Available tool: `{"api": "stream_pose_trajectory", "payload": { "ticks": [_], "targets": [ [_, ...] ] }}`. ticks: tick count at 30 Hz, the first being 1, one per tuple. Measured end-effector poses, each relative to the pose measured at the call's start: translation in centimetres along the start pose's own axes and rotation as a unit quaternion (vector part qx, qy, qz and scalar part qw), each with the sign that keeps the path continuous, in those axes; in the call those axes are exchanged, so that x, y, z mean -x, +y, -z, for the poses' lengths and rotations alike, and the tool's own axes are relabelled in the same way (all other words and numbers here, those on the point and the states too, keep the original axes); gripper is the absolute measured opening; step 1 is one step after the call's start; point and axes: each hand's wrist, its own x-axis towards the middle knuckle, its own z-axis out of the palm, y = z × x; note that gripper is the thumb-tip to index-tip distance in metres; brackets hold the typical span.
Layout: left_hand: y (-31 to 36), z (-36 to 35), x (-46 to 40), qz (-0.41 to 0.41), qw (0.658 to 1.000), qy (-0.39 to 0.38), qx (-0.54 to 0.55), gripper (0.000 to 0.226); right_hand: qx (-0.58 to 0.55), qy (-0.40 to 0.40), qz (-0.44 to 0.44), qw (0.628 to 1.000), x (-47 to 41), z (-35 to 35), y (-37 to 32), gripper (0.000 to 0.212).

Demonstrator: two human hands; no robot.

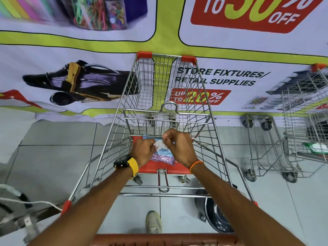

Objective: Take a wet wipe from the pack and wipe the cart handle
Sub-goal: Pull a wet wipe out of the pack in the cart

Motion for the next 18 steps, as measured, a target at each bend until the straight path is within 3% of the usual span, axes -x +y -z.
{"api": "stream_pose_trajectory", "payload": {
  "ticks": [3,7,11,18],
  "targets": [
    [0.0,0.0,-0.1,0.003,1.0,0.006,-0.02,0.014,0.016,0.015,-0.034,0.999,0.3,-0.2,-0.4,0.002],
    [0.2,0.0,0.0,-0.003,1.0,0.014,-0.022,0.02,0.062,-0.028,-0.096,0.993,0.0,-1.2,-0.8,0.035],
    [0.0,-0.1,-0.1,0.007,1.0,0.006,-0.027,0.016,0.086,-0.026,-0.092,0.992,-0.4,-1.9,-0.7,0.009],
    [-0.7,-0.4,-0.8,0.038,0.999,0.003,-0.008,0.009,0.081,0.024,-0.1,0.991,0.3,-0.1,-0.9,0.024]
  ]
}}
